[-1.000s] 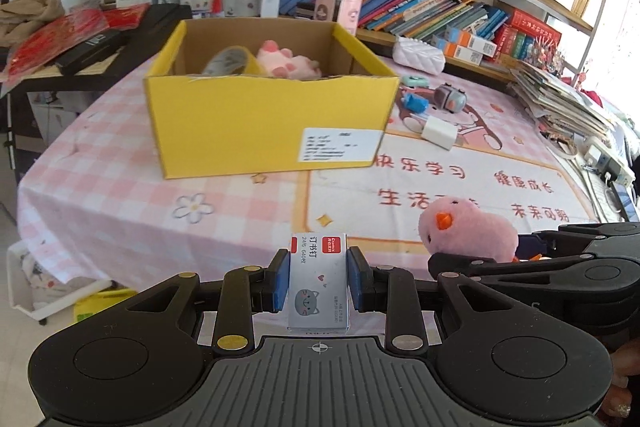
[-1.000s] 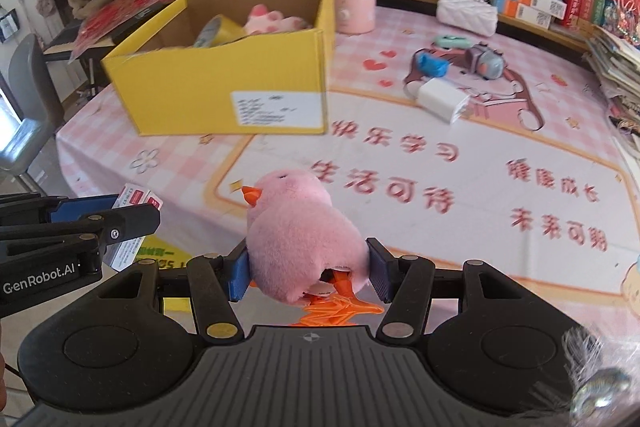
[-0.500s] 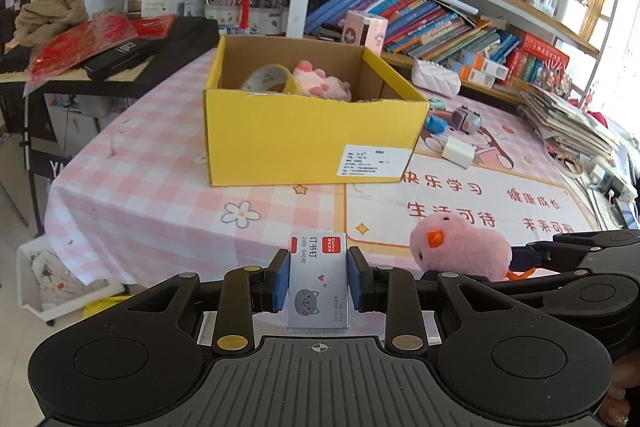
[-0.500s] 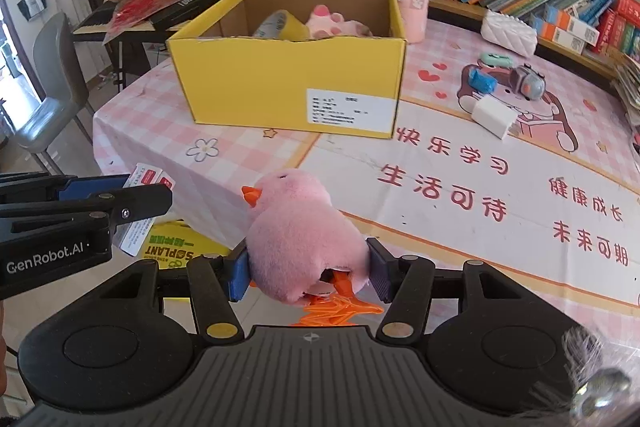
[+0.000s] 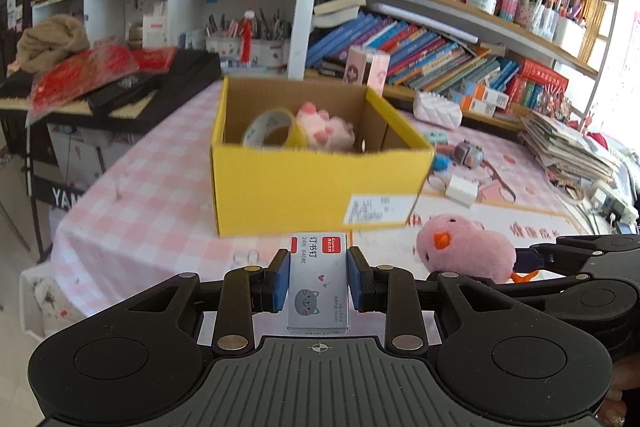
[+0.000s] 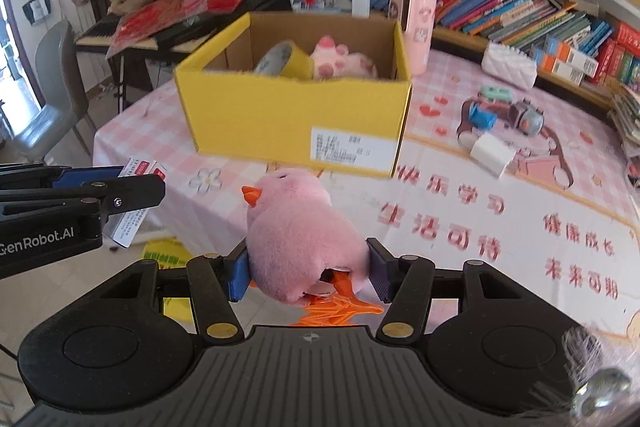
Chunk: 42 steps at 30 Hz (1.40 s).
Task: Organize objects
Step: 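Lift the card box and plush bird toward the yellow box, then lower card box and plush bird into the yellow box and open both tools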
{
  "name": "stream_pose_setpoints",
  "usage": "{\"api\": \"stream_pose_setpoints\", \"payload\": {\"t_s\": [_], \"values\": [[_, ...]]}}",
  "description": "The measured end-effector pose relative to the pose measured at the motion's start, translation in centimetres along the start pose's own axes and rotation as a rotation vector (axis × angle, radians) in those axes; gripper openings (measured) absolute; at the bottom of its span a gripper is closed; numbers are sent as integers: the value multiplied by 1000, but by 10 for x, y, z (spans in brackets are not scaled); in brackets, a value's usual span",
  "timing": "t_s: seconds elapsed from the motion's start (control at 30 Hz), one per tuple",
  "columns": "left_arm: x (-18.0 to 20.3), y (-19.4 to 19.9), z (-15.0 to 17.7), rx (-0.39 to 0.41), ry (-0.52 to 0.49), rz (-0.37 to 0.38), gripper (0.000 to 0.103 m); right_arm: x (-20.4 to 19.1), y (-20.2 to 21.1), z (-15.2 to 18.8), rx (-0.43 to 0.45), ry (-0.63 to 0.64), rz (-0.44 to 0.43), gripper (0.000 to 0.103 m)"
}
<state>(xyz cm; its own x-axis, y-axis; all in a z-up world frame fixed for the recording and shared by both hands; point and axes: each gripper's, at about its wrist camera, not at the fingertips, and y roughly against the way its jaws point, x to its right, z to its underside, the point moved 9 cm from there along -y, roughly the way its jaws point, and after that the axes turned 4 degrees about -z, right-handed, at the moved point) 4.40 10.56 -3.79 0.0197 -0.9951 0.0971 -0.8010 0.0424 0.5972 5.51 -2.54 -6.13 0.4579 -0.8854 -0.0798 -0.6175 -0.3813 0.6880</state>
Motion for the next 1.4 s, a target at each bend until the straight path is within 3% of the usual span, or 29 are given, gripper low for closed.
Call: {"api": "stream_pose_setpoints", "payload": {"t_s": [0.43,0.83,1.07,1.4], "values": [[-3,-48,-81,100,-10,-49,28,32,-25,-109,171,5,-2,55],[4,-117,-117,77,-25,-97,28,64,-70,-185,229,40,-21,55],[8,-157,-108,-3,-46,-129,28,69,-107,-200,188,83,-52,55],[1,-196,-84,-115,-94,-197,28,56,-162,-176,36,187,-112,55]]}}
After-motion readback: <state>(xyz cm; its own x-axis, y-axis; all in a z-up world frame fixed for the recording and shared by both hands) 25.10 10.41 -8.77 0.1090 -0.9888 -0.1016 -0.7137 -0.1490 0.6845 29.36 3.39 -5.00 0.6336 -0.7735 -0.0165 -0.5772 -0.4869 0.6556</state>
